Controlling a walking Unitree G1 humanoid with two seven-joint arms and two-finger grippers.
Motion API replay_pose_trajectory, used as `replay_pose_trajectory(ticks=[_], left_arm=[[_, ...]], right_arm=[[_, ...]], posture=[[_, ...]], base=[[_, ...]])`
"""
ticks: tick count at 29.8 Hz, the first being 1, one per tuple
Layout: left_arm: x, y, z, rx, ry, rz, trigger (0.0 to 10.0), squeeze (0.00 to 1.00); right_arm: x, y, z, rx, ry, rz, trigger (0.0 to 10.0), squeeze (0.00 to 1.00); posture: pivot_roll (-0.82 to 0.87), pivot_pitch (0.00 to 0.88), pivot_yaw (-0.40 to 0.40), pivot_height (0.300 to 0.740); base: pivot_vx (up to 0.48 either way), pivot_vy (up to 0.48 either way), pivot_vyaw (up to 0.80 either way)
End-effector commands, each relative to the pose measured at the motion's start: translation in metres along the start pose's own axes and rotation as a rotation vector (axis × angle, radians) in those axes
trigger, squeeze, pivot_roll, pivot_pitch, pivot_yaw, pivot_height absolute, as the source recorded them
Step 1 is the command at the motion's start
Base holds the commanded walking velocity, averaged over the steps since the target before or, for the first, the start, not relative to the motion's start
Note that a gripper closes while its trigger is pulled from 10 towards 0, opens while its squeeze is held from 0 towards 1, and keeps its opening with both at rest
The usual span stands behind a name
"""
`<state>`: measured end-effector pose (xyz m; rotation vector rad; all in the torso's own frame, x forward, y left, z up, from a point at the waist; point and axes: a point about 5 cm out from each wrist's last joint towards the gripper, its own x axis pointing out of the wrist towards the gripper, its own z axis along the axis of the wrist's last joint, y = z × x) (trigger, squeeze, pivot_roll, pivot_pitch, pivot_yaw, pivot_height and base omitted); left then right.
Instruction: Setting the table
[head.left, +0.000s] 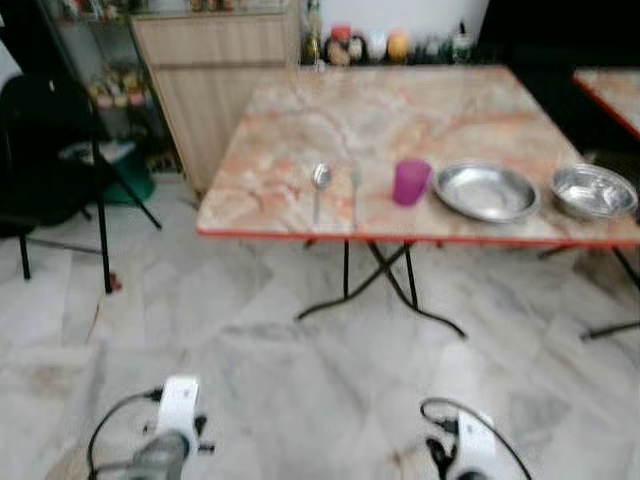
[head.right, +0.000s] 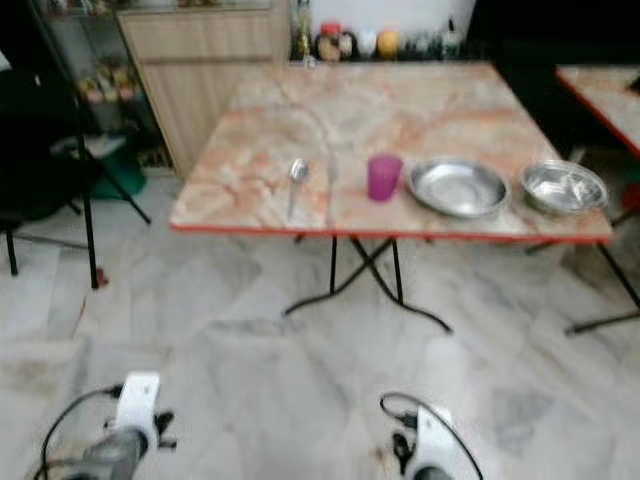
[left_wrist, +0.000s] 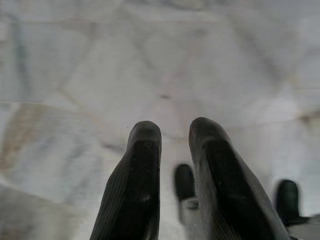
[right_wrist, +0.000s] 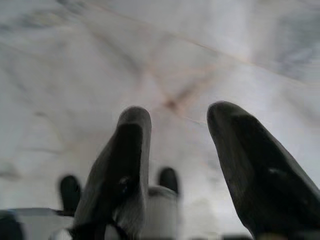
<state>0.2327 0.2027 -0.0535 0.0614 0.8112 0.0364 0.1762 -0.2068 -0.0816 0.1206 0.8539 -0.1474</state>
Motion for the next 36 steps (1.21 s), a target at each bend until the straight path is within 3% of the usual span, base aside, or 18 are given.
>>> replay_pose_trajectory(ticks=[1,5,16,22,23,24,25,35,36], left_arm=[[-0.001,0.01,-0.002,0.009,0.012,0.024,10.0,0.0],[-0.001,0.011,-0.002,0.01,0.013,0.025,10.0,0.0],[-0.002,0.011,-0.003,0.016,0.009,0.022,10.0,0.0],[-0.002,0.013,-0.001,0.018,-0.006,0.029,10.0,0.0],[-0.002,0.014,0.0,0.018,-0.008,0.03,10.0,0.0],[-0.002,0.014,0.0,0.018,-0.008,0.03,10.0,0.0],[-0.002,0.014,-0.001,0.02,-0.008,0.032,10.0,0.0],[-0.001,0.013,0.003,0.019,-0.023,0.034,10.0,0.0],[-0.001,0.013,0.003,0.017,-0.025,0.032,10.0,0.0]], right_arm=[[0.001,0.008,0.003,0.003,-0.013,0.019,10.0,0.0],[0.003,0.008,0.013,0.023,-0.062,0.015,10.0,0.0],[0.005,0.0,0.075,0.041,-0.347,-0.012,10.0,0.0],[-0.008,-0.008,0.114,0.081,-0.619,-0.047,10.0,0.0],[-0.013,-0.007,0.121,0.09,-0.674,-0.039,10.0,0.12],[-0.013,-0.007,0.121,0.09,-0.674,-0.039,10.0,0.12],[-0.019,-0.006,0.127,0.112,-0.73,-0.036,10.0,1.0],[-0.034,0.01,0.151,0.239,-0.845,0.044,10.0,1.0],[-0.036,0.012,0.157,0.25,-0.851,0.055,10.0,0.77]], posture=[[0.02,0.0,0.001,0.74],[0.02,0.0,0.001,0.74],[0.01,0.0,0.003,0.74],[0.0,0.0,0.005,0.74],[0.0,0.0,0.006,0.74],[0.0,0.0,0.006,0.74],[0.0,0.0,0.009,0.74],[0.0,0.0,0.006,0.74],[0.0,0.0,0.006,0.74]], base=[[0.0,0.0,0.0],[0.0,0.0,0.0],[0.0,0.0,0.0],[0.0,0.0,0.0],[0.0,0.0,0.0],[0.0,0.0,0.0],[0.0,0.0,0.0],[0.0,0.0,0.0],[0.0,0.0,0.0]])
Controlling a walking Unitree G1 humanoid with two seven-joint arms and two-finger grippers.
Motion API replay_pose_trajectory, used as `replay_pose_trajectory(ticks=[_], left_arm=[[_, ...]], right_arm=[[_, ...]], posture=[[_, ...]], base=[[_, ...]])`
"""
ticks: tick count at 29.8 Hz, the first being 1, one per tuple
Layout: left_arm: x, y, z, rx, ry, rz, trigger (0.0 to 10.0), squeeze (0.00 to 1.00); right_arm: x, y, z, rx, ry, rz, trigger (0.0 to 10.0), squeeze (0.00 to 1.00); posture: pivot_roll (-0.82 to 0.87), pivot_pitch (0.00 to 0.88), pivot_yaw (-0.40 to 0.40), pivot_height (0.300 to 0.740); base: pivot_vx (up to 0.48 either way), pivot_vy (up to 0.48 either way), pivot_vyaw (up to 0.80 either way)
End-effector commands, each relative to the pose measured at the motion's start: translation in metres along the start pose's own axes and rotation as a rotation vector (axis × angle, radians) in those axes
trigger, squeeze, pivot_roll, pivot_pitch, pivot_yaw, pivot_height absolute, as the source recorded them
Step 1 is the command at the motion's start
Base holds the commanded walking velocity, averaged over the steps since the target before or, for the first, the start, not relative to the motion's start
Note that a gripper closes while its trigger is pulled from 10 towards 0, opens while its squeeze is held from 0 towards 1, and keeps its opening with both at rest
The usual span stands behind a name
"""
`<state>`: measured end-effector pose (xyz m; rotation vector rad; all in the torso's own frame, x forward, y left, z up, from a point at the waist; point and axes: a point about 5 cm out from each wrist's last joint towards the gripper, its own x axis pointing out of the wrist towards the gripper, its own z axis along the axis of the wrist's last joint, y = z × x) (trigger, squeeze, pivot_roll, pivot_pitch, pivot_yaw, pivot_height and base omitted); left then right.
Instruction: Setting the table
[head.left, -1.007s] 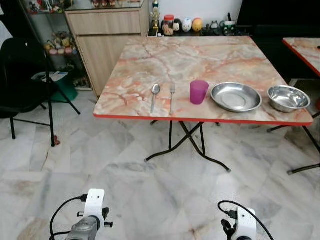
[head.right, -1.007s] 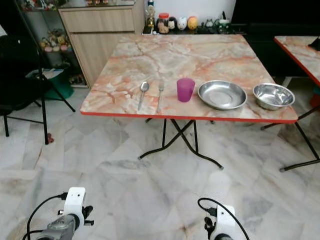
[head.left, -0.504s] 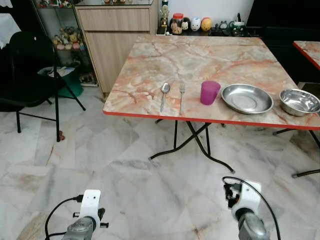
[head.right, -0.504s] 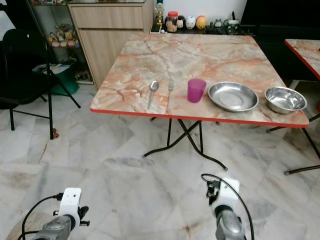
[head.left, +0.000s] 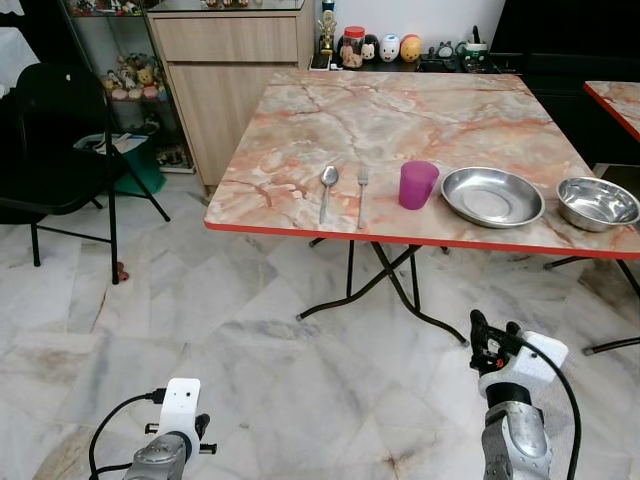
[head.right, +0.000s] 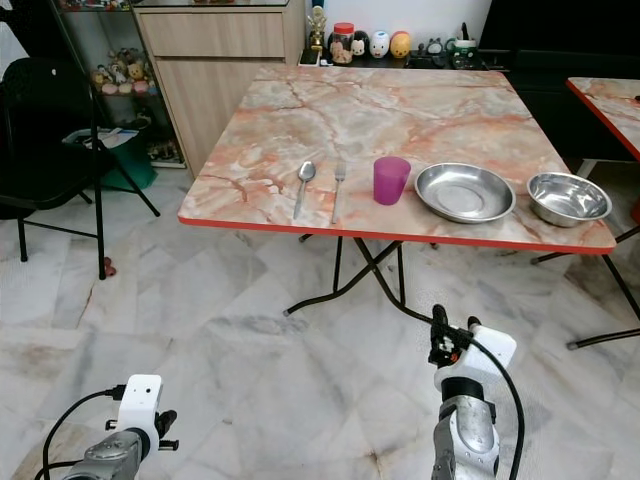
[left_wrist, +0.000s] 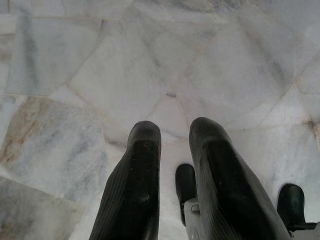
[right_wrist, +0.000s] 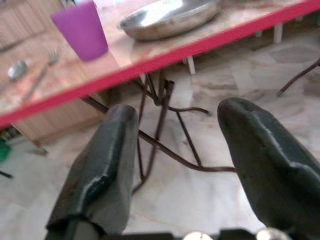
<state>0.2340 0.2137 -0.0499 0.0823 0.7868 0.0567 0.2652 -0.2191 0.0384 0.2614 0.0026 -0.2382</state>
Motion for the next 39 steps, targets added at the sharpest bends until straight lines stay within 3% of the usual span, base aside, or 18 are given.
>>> replay_pose_trajectory(ticks=[1,9,20,25,39], left_arm=[[0.0,0.001,0.0,0.007,-0.002,0.005,10.0,0.0],[0.0,0.001,0.002,-0.023,-0.024,-0.007,10.0,0.0],[-0.001,0.003,0.0,-0.037,-0.022,-0.002,10.0,0.0],[-0.001,0.003,0.001,-0.036,-0.023,0.0,10.0,0.0],[0.0,0.003,0.002,-0.044,-0.022,0.004,10.0,0.0]], right_arm=[[0.007,0.006,0.012,0.027,-0.024,0.012,10.0,0.0],[0.013,0.016,0.026,0.001,-0.063,0.051,10.0,0.0],[0.013,0.012,0.03,0.0,-0.049,0.02,10.0,0.0],[0.017,0.009,0.035,0.01,-0.059,0.007,10.0,0.0],[0.026,0.012,0.046,0.002,-0.099,0.013,10.0,0.0]], posture=[[0.0,0.0,0.006,0.74],[0.0,0.0,0.004,0.74],[0.0,0.0,0.006,0.74],[0.0,0.0,0.007,0.74],[-0.01,0.0,0.01,0.74]], base=[[0.0,0.0,0.0],[0.0,0.0,0.0],[0.0,0.0,0.0],[0.285,0.0,-0.69],[0.311,0.0,0.0]])
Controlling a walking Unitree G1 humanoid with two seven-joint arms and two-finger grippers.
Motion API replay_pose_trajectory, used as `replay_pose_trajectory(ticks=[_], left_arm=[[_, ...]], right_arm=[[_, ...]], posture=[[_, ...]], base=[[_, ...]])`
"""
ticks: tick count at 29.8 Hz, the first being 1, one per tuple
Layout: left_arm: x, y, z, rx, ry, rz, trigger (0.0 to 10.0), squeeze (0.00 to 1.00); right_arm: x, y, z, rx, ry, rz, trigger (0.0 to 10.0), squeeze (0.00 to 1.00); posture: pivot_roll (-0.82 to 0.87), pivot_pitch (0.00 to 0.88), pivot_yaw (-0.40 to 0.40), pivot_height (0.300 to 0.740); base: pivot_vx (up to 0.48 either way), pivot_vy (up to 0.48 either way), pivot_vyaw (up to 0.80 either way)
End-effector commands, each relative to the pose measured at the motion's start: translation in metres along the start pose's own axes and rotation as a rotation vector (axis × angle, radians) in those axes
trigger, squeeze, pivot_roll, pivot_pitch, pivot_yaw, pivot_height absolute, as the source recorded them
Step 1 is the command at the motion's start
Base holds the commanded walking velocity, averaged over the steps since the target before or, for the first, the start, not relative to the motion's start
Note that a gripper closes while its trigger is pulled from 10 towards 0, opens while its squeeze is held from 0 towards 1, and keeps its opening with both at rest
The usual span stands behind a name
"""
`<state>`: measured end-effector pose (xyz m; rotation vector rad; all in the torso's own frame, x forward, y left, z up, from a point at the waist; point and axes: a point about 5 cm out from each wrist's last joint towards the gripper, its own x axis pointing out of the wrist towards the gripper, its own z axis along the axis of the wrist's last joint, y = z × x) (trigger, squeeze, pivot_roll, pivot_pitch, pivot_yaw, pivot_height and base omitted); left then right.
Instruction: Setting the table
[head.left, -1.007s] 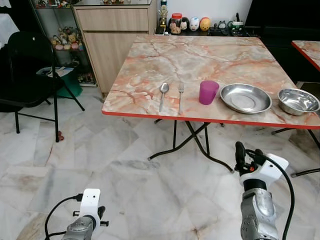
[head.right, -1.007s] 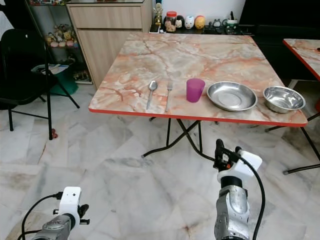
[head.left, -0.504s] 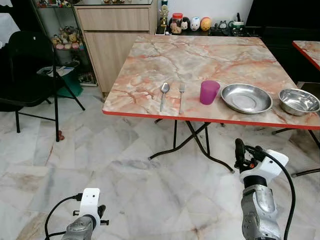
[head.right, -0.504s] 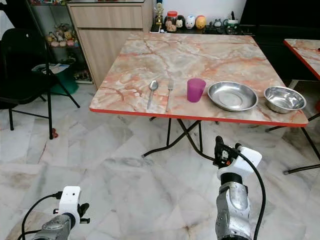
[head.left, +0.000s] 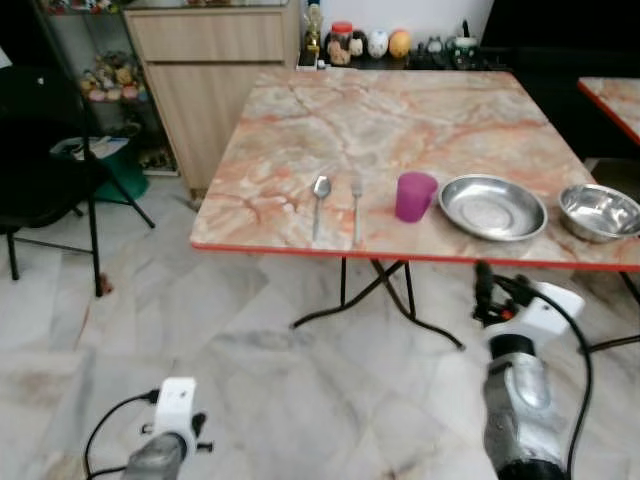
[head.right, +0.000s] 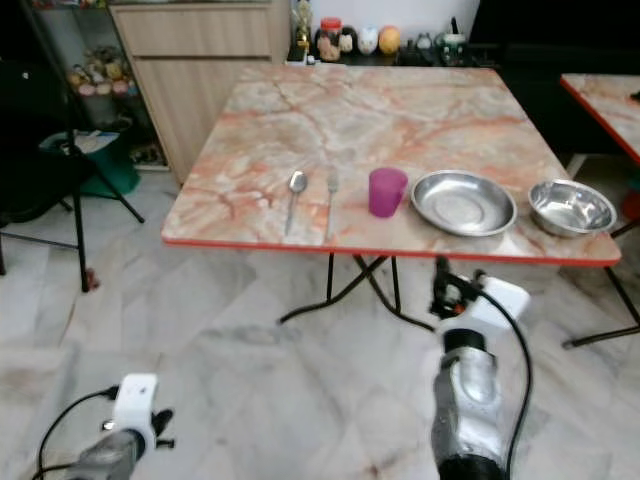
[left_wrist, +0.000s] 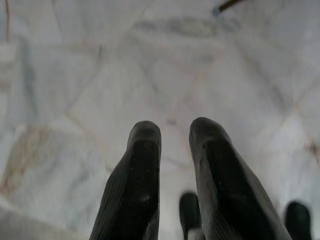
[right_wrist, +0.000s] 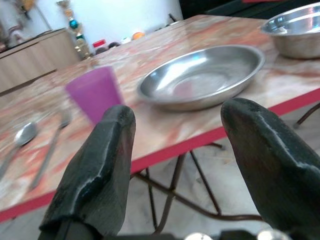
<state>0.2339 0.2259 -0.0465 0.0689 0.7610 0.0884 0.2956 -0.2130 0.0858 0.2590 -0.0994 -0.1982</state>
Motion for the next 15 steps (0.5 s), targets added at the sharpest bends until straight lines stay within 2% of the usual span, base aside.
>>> replay_pose_trajectory(ticks=[1,15], left_arm=[[0.0012,-0.0099,0.0005,-0.019,0.003,-0.02,10.0,0.0],[0.0013,-0.0117,0.0008,-0.02,0.001,-0.024,10.0,0.0]], right_arm=[[-0.001,-0.0126,0.0031,-0.01,-0.004,-0.039,10.0,0.0],[-0.0002,-0.0157,0.0028,-0.015,-0.004,-0.045,10.0,0.0]], posture=[[-0.01,0.0,0.01,0.74],[-0.01,0.0,0.01,0.74]], base=[[0.319,0.0,0.0],[0.308,0.0,0.0]])
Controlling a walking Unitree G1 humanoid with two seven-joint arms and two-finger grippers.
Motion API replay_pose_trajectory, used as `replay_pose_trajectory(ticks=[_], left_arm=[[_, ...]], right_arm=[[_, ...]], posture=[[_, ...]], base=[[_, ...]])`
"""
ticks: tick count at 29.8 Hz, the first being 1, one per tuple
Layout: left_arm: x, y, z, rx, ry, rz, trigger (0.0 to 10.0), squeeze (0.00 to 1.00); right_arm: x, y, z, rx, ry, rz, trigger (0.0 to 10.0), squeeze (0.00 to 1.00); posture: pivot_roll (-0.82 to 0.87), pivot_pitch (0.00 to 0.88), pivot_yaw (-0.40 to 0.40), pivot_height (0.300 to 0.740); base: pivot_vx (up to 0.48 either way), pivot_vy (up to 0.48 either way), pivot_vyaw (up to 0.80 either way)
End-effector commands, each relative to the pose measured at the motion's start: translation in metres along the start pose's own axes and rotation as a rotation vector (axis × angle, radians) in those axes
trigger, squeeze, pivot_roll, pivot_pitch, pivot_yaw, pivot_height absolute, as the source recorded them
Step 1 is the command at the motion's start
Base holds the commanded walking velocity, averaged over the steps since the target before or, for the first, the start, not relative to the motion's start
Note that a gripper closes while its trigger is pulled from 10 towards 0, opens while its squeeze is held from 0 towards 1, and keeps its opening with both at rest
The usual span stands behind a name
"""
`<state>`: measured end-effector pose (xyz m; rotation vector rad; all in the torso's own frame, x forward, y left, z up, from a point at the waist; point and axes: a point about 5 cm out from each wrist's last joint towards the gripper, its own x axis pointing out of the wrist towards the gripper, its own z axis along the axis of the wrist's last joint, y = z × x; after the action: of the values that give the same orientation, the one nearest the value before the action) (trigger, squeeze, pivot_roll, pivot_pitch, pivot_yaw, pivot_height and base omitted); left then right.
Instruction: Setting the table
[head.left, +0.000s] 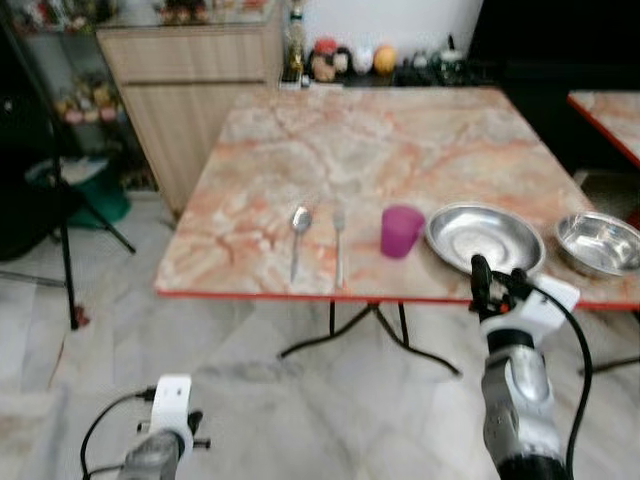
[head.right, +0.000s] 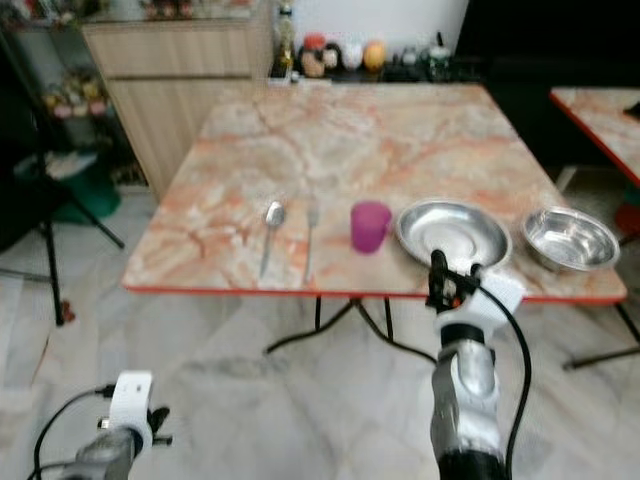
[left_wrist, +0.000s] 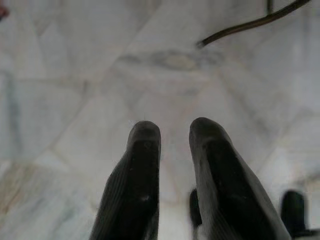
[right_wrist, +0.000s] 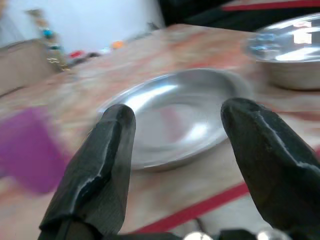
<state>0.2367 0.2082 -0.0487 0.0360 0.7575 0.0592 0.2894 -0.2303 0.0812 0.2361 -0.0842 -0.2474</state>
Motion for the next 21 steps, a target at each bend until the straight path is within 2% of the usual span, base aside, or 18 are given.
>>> replay_pose_trajectory(ticks=[1,4,21], left_arm=[[-0.0005,0.0061,0.0,0.0,0.004,0.015,10.0,0.0],[-0.0005,0.0061,0.001,-0.004,-0.003,0.016,10.0,0.0],[-0.0034,0.008,-0.008,-0.006,-0.002,0.017,10.0,0.0]], right_arm=[[0.0023,0.0028,0.0021,0.011,-0.009,0.004,10.0,0.0],[0.0019,0.0027,0.0019,0.012,-0.01,0.003,10.0,0.0],[-0.0012,0.0041,0.0022,0.012,-0.027,0.02,10.0,0.0]], posture=[[-0.01,0.0,0.01,0.74],[0.0,0.0,0.008,0.74],[-0.01,0.0,0.005,0.74]], base=[[0.296,0.0,0.0],[0.263,0.0,0.0],[0.0,0.0,0.0]])
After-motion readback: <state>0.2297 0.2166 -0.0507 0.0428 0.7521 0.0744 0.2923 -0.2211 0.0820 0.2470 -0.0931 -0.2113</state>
